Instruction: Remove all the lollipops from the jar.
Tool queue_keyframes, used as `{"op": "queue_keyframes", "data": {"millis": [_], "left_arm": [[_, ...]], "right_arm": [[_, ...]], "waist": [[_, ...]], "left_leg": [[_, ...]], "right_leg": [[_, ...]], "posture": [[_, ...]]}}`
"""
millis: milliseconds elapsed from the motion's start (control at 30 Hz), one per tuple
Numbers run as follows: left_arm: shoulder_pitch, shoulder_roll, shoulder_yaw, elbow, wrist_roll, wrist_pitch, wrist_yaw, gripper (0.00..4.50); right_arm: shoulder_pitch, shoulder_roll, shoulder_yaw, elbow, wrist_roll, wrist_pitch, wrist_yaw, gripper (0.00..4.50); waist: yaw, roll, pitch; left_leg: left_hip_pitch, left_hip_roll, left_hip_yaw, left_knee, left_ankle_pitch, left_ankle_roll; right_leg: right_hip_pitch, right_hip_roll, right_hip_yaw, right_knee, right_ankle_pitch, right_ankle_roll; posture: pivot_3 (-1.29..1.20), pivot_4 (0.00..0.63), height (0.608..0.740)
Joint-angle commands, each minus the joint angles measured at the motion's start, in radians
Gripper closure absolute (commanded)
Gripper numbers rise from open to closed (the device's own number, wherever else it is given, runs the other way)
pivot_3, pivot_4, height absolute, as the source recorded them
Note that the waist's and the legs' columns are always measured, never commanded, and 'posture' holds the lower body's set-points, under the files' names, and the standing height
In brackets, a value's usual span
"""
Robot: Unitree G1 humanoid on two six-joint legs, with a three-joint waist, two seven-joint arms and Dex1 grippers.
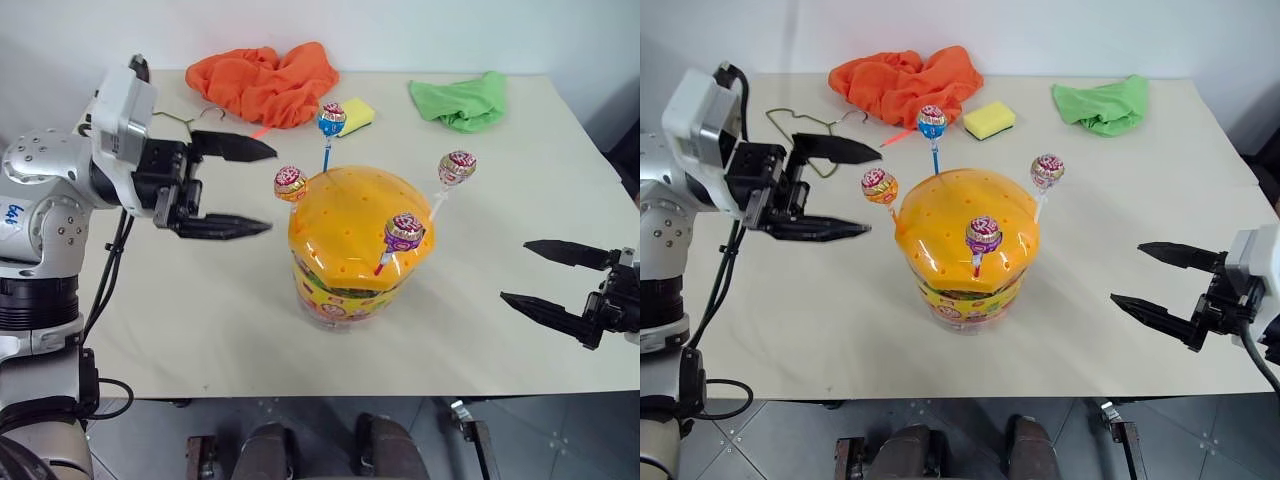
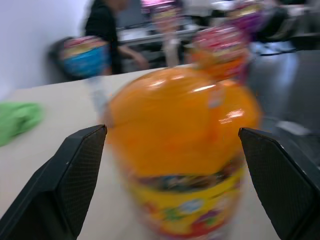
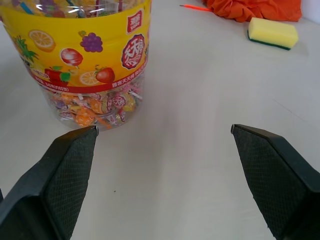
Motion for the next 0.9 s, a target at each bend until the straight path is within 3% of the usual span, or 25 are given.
{"op": "queue_keyframes", "data": {"millis": [33, 267, 400, 767, 900], "left_arm": [[-0.010, 0.027, 0.001, -0.064, -0.046, 0.029, -0.053, 0.00], [-0.041, -0.076, -0.014, -0.034, -0.047, 0.002, -0.036, 0.00], [-0.046, -0.119, -0.043, 0.009, -0.010, -0.047, -0.073, 0.92], [-0.082, -0.142, -0.028, 0.064, 0.005, -0.101, -0.067, 4.47], [-0.128, -0.152, -0.002, 0.071, -0.002, -0.094, -0.004, 4.49]], "right_arm": [[0.033, 0.020, -0.061, -0.041, 0.022, -0.011, -0.010, 0.04], [0.057, 0.036, -0.073, -0.069, 0.028, -0.014, -0.033, 0.04], [0.070, 0.042, -0.096, -0.094, 0.046, -0.006, -0.050, 0.00], [0.096, 0.057, -0.097, -0.131, 0.065, -0.010, -0.094, 0.00], [0.066, 0.046, -0.068, -0.107, 0.057, -0.017, -0.091, 0.00]], "waist": [[0.000, 0.000, 0.000], [0.003, 0.000, 0.000], [0.001, 0.000, 0.000], [0.001, 0.000, 0.000], [0.002, 0.000, 0.000]], "left_leg": [[0.000, 0.000, 0.000, 0.000, 0.000, 0.000], [0.000, 0.000, -0.003, 0.004, 0.000, 0.000], [0.000, 0.000, -0.004, 0.004, 0.000, 0.000], [0.001, 0.000, -0.007, 0.005, 0.000, 0.001], [0.001, 0.000, -0.008, 0.005, 0.000, 0.001]], "right_leg": [[0.000, 0.000, 0.000, 0.000, 0.000, 0.000], [0.003, 0.000, -0.001, 0.000, 0.000, 0.000], [0.004, 0.000, -0.001, 0.000, 0.000, 0.000], [0.007, 0.000, -0.004, -0.002, 0.000, 0.000], [0.008, 0.000, -0.005, -0.002, 0.000, 0.000]], "posture": [[0.00, 0.150, 0.740], [0.00, 0.150, 0.740], [0.00, 0.150, 0.740], [0.00, 0.150, 0.740], [0.00, 0.150, 0.740]]}}
